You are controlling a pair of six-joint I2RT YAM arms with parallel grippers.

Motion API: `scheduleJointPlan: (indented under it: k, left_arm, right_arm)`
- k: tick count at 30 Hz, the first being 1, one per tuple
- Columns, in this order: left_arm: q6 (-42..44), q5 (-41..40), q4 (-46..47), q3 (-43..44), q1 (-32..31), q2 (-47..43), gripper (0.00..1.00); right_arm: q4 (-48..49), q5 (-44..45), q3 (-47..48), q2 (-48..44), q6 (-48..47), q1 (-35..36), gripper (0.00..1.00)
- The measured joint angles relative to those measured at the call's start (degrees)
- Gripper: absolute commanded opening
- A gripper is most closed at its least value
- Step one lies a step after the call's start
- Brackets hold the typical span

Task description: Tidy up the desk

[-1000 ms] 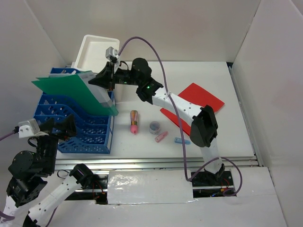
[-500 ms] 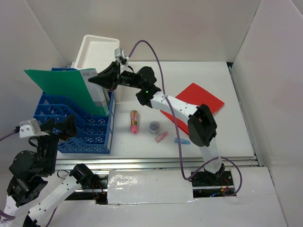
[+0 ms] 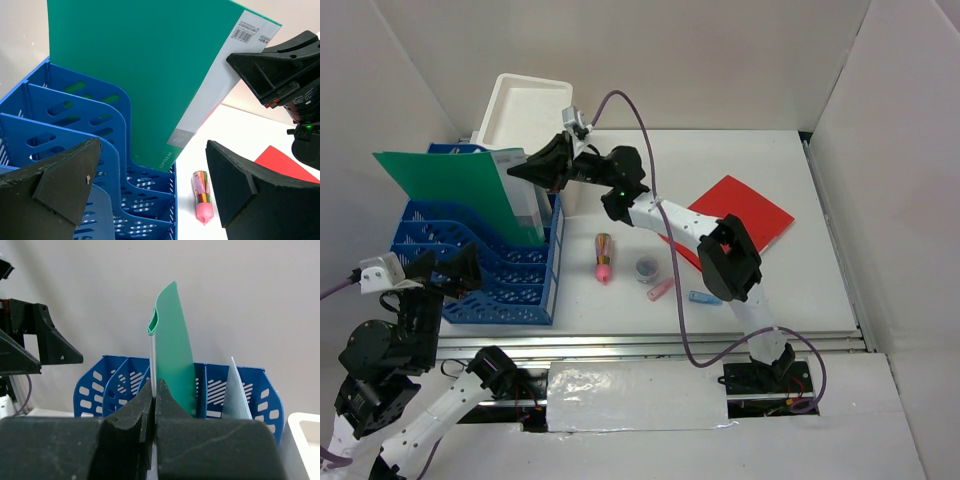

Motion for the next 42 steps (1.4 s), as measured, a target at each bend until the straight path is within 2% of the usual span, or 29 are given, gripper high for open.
scheduleJointPlan:
  k: [7,15,20,21,22,23,25,27,28,29,32,33,38,42]
  left_arm:
    - [0.02,0.02,-0.02,-0.37,0.0,-0.02,1.0]
    - [0.02,0.15,0.0,-0.48,0.0,-0.04,1.0]
    - [0.04,0.31,0.02,-0.48,0.0,-0.04,1.0]
    - [0.04,0.35,0.02,-0.48,0.0,-0.04,0.99]
    - [0.04,0.42,0.02,-0.48,0.0,-0.04,1.0]
    - [0.04,0.46,0.02,-0.48,0.0,-0.04,1.0]
    - [0.04,0.46,0.02,-0.48,0.0,-0.04,1.0]
    - [0.04,0.46,0.02,-0.48,0.0,-0.04,0.99]
    - [0.04,0.48,0.02,-0.48,0.0,-0.04,1.0]
    - [0.04,0.48,0.0,-0.48,0.0,-0.04,0.99]
    - [0.02,0.48,0.0,-0.48,0.0,-0.04,1.0]
    - [0.02,0.48,0.0,-0.48,0.0,-0.04,1.0]
    - [0.02,0.48,0.0,-0.48,0.0,-0.04,1.0]
    - [-0.09,0.44,-0.07,-0.37,0.0,0.7,0.99]
  right_arm:
    - [0.74,-2.36,2.01,1.25,0.57,-0.33,0.0]
    - [-0.5,-6.03,9.97,5.68,0.63,-1.36,0.0]
    - [-0.72,-7.98,9.99,6.03,0.66,-1.92,0.0]
    - [-0.7,-8.41,9.99,6.03,0.66,-1.92,0.03]
    - [-0.7,-8.85,9.99,6.03,0.79,-1.9,0.12]
    - [-0.68,-9.31,9.97,6.03,1.01,-1.9,0.42]
    - [0.09,-9.94,9.75,6.03,2.01,-1.9,0.52]
    - [1.05,-10.27,9.49,5.99,2.62,-1.9,0.58]
    - [1.53,-10.45,9.2,5.92,2.89,-1.9,0.74]
    - [1.7,-10.56,8.79,5.84,3.45,-1.9,0.77]
    - [1.9,-10.64,7.5,5.75,3.52,-1.9,0.79]
    - [1.9,-10.6,7.06,5.68,3.56,-1.9,0.98]
    - [2.01,-9.2,3.08,3.8,3.78,-1.92,1.0]
    - [0.15,-6.03,-3.98,-2.54,2.23,-1.92,1.0]
